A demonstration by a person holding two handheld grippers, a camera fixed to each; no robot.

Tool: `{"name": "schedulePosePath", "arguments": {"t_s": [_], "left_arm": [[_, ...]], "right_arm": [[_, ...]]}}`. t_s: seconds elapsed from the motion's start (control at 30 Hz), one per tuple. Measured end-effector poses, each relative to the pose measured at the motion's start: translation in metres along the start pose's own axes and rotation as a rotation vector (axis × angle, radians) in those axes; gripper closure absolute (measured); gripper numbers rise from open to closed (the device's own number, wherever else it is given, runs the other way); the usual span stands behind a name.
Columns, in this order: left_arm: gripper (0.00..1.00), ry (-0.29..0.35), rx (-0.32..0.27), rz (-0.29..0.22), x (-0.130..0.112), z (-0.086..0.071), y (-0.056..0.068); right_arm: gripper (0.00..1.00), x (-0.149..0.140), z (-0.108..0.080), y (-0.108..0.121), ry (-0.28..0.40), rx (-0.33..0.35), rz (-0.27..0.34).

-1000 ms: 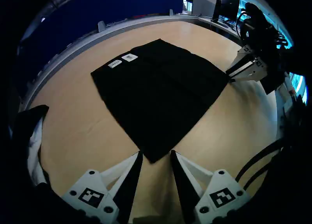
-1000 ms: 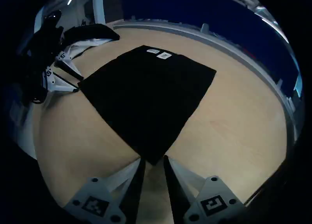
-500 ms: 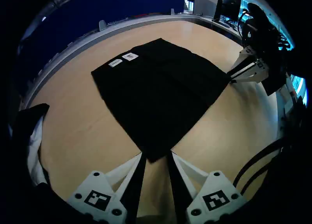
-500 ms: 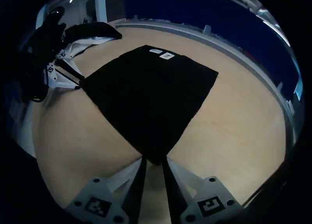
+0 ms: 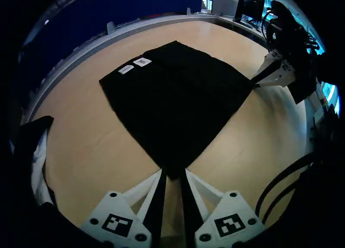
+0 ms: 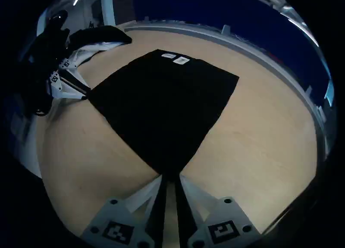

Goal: Fold towel

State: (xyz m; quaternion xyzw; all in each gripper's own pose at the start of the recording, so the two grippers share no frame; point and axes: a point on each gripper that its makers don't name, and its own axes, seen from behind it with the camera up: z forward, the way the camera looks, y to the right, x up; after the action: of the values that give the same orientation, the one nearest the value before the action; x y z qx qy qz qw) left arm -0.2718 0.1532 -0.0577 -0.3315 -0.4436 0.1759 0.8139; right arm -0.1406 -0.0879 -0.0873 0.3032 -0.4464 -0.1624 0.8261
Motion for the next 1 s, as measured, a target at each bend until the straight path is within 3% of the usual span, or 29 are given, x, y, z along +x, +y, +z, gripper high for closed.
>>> {"name": "schedulePosePath", "arguments": {"t_s": [0.37,0.5,0.7,1.0], "left_arm": [[0.83,0.007,0.002,-0.002,0.003,-0.001,0.001],[0.90,0.019,0.018,-0.006,0.008,-0.004,-0.001],[0.91,0.021,-0.006,-0.004,0.009,-0.004,0.007],[0.91,0.025,0.004,-0.014,0.011,-0.013,0.008]], "right_arm": [[0.89,-0.001,-0.004,0.002,0.000,-0.001,-0.004],[0.89,0.002,-0.006,0.001,0.008,0.000,0.005],[0.89,0.006,-0.011,0.001,0.015,0.004,0.009],[0.90,0.008,-0.016,-0.002,0.021,0.010,0.011]]}}
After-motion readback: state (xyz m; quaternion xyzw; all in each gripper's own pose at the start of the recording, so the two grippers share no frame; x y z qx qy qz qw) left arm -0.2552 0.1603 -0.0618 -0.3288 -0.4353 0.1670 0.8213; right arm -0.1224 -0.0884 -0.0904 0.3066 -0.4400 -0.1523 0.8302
